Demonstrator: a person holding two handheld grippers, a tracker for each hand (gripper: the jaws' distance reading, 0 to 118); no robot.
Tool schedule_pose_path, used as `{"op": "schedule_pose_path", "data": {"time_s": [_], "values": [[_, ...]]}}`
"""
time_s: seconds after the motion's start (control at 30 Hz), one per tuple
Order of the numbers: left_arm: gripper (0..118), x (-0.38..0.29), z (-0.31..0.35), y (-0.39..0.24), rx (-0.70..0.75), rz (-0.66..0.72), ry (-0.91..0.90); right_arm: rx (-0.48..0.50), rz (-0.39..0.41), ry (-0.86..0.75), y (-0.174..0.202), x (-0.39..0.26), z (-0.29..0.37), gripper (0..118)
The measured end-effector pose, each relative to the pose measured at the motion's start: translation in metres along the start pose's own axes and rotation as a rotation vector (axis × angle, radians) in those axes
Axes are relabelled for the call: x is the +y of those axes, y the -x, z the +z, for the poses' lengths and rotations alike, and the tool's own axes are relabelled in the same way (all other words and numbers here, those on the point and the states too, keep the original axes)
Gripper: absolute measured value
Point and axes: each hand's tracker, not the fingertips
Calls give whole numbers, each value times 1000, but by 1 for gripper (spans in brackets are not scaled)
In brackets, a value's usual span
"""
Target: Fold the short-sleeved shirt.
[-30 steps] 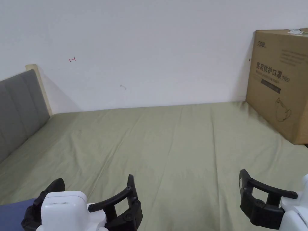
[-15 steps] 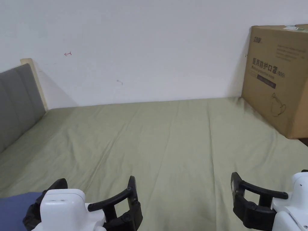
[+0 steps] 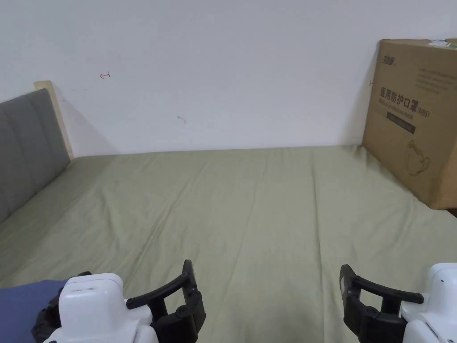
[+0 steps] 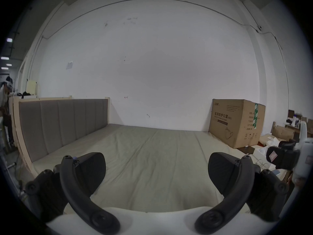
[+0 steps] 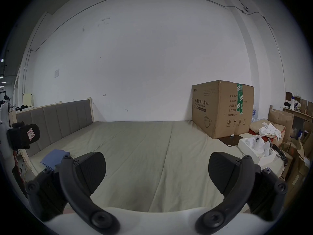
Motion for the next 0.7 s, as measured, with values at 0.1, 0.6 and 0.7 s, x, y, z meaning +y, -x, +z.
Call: {"op": "schedule_pose_path", "data": {"time_s": [0.1, 0.6, 0.7], "values": [[118, 1, -4, -5, 60, 0, 64, -13, -8, 31, -5, -4, -1, 118], [118, -2, -10, -18, 20, 1, 157, -7, -15, 38, -6, -10, -11, 118], [118, 3, -9, -25, 39, -10, 157, -9, -18, 33, -5, -10, -8, 118]]}}
